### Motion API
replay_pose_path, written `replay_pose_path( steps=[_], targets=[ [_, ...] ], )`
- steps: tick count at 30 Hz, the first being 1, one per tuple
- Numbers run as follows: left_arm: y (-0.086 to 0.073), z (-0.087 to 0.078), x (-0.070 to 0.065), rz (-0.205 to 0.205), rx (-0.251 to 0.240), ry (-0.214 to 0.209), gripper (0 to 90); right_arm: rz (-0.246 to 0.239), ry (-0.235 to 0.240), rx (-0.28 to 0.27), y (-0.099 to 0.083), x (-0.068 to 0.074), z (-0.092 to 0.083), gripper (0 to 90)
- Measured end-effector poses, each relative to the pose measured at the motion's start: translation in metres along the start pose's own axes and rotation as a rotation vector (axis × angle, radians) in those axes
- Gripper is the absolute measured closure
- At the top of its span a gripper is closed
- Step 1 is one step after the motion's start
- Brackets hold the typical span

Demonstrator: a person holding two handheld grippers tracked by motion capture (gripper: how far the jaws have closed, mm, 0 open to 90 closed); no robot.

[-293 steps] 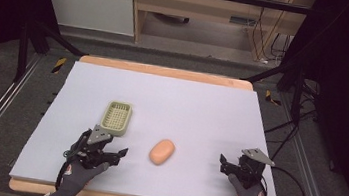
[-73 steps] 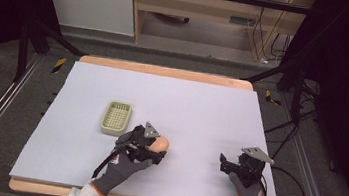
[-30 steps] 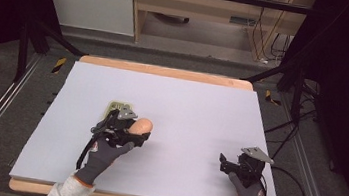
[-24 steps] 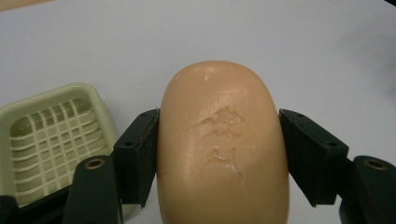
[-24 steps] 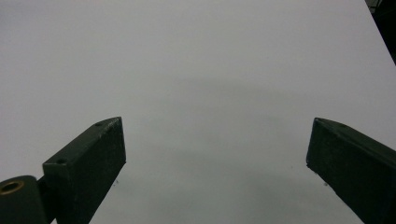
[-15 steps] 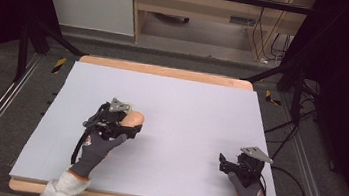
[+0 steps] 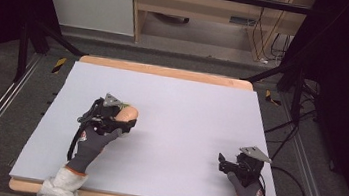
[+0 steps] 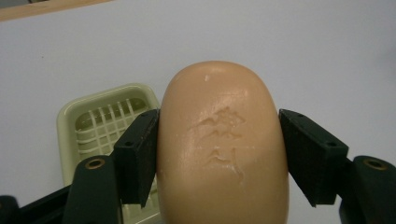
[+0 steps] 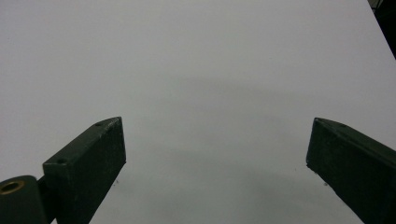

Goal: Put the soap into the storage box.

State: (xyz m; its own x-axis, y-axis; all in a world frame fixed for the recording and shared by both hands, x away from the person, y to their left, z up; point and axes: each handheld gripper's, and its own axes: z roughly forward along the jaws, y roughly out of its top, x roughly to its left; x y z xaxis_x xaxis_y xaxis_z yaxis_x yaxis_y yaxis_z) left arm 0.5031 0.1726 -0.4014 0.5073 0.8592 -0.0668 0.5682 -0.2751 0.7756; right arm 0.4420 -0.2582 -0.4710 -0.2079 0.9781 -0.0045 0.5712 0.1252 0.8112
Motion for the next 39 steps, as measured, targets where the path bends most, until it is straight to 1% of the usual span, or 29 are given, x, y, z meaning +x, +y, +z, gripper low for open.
replay_pose_path(
  steps=[4,10,15,26,32,36,39],
  targets=[
    [0.000,0.001,0.005,-0.011,0.000,0.009,32.1,0.000,0.000,0.001,0.000,0.000,0.000,5.1],
    [0.000,0.004,0.013,-0.017,0.010,0.027,32.1,0.000,-0.002,0.001,0.000,0.000,0.000,5.1],
    [0.001,0.007,0.020,-0.035,0.010,0.040,32.1,-0.003,0.000,-0.001,0.000,0.000,0.000,5.2],
    [0.004,0.017,0.028,-0.035,0.015,0.062,32.1,-0.007,0.005,-0.004,0.001,0.002,0.000,5.3],
    [0.005,0.020,0.035,-0.047,0.014,0.074,32.1,-0.006,0.006,-0.006,0.001,0.002,0.000,5.3],
    [0.005,0.023,0.040,-0.062,0.009,0.080,32.1,-0.006,0.006,-0.005,0.001,0.002,0.001,5.4],
    [0.005,0.026,0.043,-0.062,0.017,0.084,32.1,-0.010,0.003,-0.003,0.001,0.002,0.002,5.3]
  ],
)
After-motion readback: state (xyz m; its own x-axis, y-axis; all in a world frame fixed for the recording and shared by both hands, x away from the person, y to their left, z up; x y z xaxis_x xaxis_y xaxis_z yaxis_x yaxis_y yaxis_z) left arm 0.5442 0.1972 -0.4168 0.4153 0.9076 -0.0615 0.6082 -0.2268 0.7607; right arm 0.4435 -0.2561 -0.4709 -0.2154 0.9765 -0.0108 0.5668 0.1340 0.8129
